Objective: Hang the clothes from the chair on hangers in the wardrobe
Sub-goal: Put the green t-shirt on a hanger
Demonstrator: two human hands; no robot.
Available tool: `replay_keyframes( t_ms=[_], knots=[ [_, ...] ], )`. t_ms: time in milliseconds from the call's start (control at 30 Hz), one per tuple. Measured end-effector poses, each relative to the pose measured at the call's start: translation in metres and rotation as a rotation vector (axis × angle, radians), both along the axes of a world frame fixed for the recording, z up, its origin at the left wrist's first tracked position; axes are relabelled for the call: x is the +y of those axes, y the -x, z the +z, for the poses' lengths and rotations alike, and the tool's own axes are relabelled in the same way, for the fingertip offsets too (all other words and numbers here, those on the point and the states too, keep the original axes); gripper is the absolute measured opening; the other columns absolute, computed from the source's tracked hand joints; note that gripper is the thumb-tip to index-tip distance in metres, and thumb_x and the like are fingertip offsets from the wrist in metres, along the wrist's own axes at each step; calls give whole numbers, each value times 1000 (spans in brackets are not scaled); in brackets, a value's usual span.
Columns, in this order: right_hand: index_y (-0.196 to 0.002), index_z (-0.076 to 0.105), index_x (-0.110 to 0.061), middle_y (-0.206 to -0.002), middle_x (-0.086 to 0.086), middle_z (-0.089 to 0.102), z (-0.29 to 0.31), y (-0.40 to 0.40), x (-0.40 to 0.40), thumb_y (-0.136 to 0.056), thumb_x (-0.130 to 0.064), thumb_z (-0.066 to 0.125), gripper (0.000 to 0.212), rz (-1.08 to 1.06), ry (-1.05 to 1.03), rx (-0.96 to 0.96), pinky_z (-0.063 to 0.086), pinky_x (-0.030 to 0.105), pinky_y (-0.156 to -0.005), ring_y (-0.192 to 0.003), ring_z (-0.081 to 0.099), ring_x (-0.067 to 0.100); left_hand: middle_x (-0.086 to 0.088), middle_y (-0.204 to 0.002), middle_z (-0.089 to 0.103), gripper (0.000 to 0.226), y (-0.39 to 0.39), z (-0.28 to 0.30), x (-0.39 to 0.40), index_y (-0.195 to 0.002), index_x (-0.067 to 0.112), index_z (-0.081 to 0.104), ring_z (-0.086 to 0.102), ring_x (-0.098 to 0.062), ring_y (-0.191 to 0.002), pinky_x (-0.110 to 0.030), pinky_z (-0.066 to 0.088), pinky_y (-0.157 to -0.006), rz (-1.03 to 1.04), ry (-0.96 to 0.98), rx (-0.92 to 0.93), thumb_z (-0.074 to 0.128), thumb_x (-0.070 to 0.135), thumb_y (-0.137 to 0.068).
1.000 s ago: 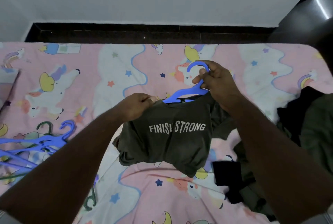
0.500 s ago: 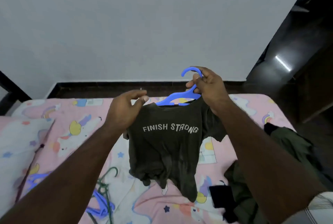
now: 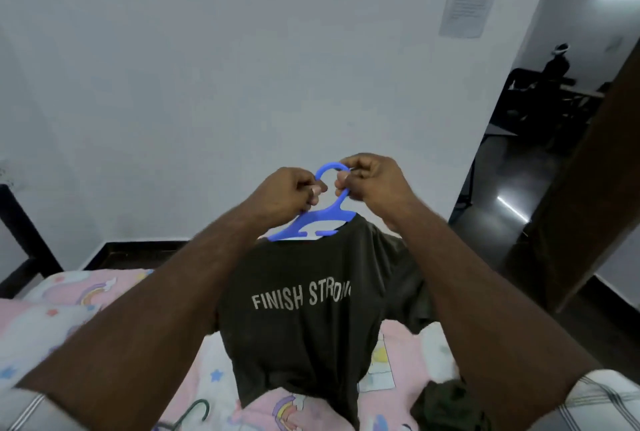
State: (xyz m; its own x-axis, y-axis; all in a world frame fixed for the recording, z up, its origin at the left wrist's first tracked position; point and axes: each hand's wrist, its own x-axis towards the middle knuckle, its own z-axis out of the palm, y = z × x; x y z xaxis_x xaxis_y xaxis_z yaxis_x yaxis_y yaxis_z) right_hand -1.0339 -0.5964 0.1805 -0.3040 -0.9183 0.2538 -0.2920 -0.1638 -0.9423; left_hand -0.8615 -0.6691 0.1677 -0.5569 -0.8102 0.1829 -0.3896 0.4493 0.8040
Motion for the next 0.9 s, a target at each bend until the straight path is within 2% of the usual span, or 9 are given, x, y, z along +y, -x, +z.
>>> replay_keyframes(
  t_ms=[100,133,233,333,400,467,567,767,900],
  knots=[
    [-95,71,-7,-82,17,72,-13,5,12,-90,-2,66,9,-53,-49,-95,61,46,-80,-73,70,27,5,-100,67,24,11,-25,27,-123,20,66,63,-11,-93,-27,51,-87,-13,-57,13,59,24,-100],
    [-93,72,-8,-83,17,73,-16,6,14,-89,-3,68,7,-71,-48,-127,61,48,-80,-76,72,30,5,-104,68,24,14,-34,35,-121,22,67,64,-11,-96,-27,50,-86,-16,-39,-17,60,28,-100],
    [-99,70,-7,-88,15,75,-18,10,23,-90,-8,71,10,-88,-45,-202,62,44,-77,-81,75,32,3,-89,72,14,18,-41,46,-102,19,74,68,-13,-83,-29,53,-71,35,0,-88,61,24,-98],
    [-101,69,-7,-90,14,75,-9,13,33,-89,-8,72,12,-41,-25,-212,63,40,-75,-82,75,30,3,-85,74,12,20,-28,55,-96,19,75,70,-7,-78,-29,57,-73,93,-7,-51,63,21,-97],
    [-100,70,-5,-89,15,75,-3,16,40,-88,-7,73,13,-10,-22,-215,63,42,-75,-81,75,30,3,-94,76,11,23,-16,62,-99,19,75,71,-8,-87,-28,56,-82,135,-88,91,64,21,-97],
    [-100,70,-4,-87,15,74,1,21,47,-88,-7,74,13,23,-25,-235,63,44,-76,-79,75,30,-3,-107,75,16,26,0,73,-110,17,70,74,-17,-96,-35,57,-91,138,-295,334,61,24,-100],
    [-99,71,-4,-87,17,74,6,24,56,-88,-9,74,12,70,-24,-243,62,44,-76,-79,75,30,-7,-113,74,27,29,27,83,-120,14,66,74,-24,-99,-38,59,-89,104,-385,493,55,31,-103],
    [-91,70,-2,-84,15,74,17,22,66,-87,-13,76,13,102,29,-265,63,43,-74,-78,76,28,-17,-101,76,20,35,59,95,-108,4,73,75,-29,-93,-34,62,-82,82,-283,358,64,18,-97],
    [-94,74,-10,-93,13,76,19,40,71,-93,-15,68,8,137,-3,-251,61,39,-85,-90,74,25,-19,-98,75,17,30,70,93,-104,2,72,74,-31,-97,-38,61,-82,101,-349,413,61,13,-99]
  ],
)
